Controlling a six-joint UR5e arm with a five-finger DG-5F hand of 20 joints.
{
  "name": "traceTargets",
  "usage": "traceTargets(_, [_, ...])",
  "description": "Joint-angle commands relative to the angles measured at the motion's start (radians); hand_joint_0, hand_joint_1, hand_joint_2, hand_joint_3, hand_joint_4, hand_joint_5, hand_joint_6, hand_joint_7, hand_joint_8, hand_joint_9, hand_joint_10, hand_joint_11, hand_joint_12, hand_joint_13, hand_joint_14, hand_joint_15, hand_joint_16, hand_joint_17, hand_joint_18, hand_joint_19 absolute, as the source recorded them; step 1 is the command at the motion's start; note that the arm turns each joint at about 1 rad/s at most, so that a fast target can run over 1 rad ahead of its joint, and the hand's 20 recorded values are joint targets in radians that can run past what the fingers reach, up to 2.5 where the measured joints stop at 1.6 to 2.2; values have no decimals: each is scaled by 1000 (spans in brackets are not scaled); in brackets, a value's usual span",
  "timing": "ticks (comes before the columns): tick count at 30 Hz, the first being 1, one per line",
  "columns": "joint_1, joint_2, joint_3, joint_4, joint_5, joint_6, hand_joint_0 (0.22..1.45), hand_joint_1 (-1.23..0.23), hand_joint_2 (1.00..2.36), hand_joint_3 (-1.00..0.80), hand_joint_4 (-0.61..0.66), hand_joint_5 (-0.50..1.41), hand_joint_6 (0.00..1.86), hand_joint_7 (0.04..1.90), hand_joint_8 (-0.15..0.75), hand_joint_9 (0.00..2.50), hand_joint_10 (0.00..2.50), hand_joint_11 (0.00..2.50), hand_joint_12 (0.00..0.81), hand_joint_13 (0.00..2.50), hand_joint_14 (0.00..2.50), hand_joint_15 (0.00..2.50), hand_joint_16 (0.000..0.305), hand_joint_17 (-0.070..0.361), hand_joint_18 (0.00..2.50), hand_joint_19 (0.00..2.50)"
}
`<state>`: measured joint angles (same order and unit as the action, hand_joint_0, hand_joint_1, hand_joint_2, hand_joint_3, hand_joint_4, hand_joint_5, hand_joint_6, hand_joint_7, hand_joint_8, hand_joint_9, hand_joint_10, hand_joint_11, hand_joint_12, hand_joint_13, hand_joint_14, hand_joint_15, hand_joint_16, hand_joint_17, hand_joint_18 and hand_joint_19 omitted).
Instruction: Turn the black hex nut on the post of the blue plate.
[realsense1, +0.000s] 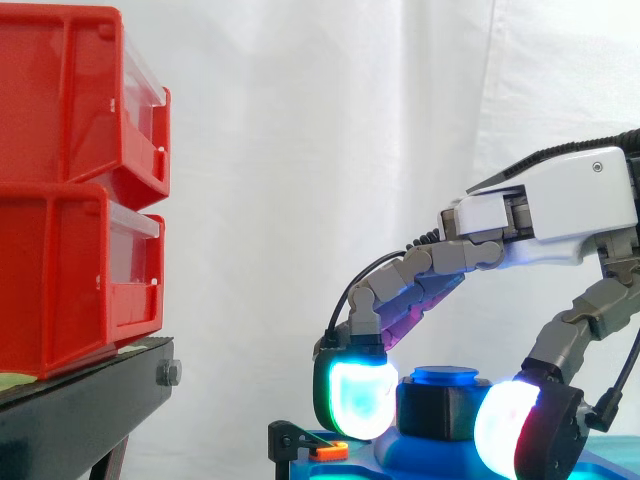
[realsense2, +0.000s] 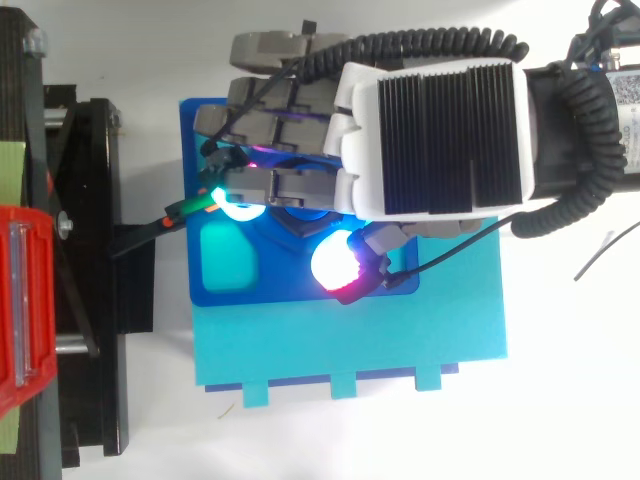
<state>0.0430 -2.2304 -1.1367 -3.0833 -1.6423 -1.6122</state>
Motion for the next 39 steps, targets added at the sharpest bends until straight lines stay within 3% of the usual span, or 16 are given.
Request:
traceTargets(1, [0, 0, 0, 2, -1, 0, 518, -770, 1000, -500, 207, -183, 501, 1150, 265, 376, 2, 61, 362, 452, 3, 73, 51, 116, 443, 221])
traceTargets(15, [12, 2, 2, 0, 6, -20, 467, -724, 1000, -500, 222, -210, 503, 993, 272, 357, 0, 53, 379, 426, 3, 74, 55, 124, 399, 218])
traceTargets(19, [18, 2, 37, -5, 2, -18, 460, -716, 1000, -500, 209, -219, 503, 932, 273, 349, 0, 56, 385, 412, 3, 73, 55, 124, 371, 221])
traceTargets(24, [23, 2, 89, -81, 1, -28, 455, -694, 1000, -500, 197, -226, 503, 868, 270, 328, 0, 29, 389, 384, 2, 66, 55, 125, 328, 209])
traceTargets(25, [26, 2, 109, -123, 1, -38, 453, -688, 1000, -500, 192, -228, 503, 843, 269, 323, 0, 19, 388, 378, 1, 65, 56, 125, 319, 214])
traceTargets(30, [32, 8, 135, -196, -1, -63, 454, -625, 1000, -500, 173, -232, 502, 772, 264, 280, 0, 0, 393, 317, 2, 47, 57, 129, 240, 190])
traceTargets(39, [37, 74, 104, -265, 1, -75, 458, -536, 1000, -500, 150, -235, 502, 717, 222, 96, 0, 0, 377, 41, 0, 27, 55, 124, 0, 195])
